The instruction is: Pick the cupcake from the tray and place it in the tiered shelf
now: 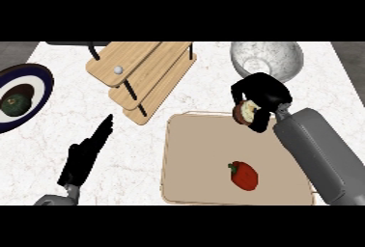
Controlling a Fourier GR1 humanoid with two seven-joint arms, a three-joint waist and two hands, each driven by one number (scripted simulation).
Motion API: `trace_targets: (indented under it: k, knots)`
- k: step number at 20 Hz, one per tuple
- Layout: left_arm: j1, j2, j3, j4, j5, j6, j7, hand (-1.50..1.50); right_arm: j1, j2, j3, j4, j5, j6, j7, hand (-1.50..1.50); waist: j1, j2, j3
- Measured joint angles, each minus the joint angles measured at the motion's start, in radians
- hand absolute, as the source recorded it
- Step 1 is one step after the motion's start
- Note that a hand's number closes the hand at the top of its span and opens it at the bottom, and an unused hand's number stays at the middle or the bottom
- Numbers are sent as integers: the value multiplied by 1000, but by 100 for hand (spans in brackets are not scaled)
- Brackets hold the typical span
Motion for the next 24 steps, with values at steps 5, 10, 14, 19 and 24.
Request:
trace_targets:
  k: [5,10,14,19,24]
  knots:
    - [-1,-10,4,0,-10,11,12,0,-123,-67,-106,91,-54,-36,-210,150,-8,-4,-1]
    - [-3,-21,4,10,-15,12,11,0,-227,-58,-252,125,-180,-23,-270,150,-18,-7,-1]
    - [4,-25,6,5,-21,12,11,0,-344,-30,-340,187,-250,2,-247,150,-16,-8,-2]
    - [-13,-24,17,22,-24,-6,7,0,-509,24,-387,317,-249,-36,-205,150,-9,-5,-2]
    - [-19,-32,17,33,-32,-14,-11,0,-655,84,-408,476,-208,-135,-166,150,6,0,-3]
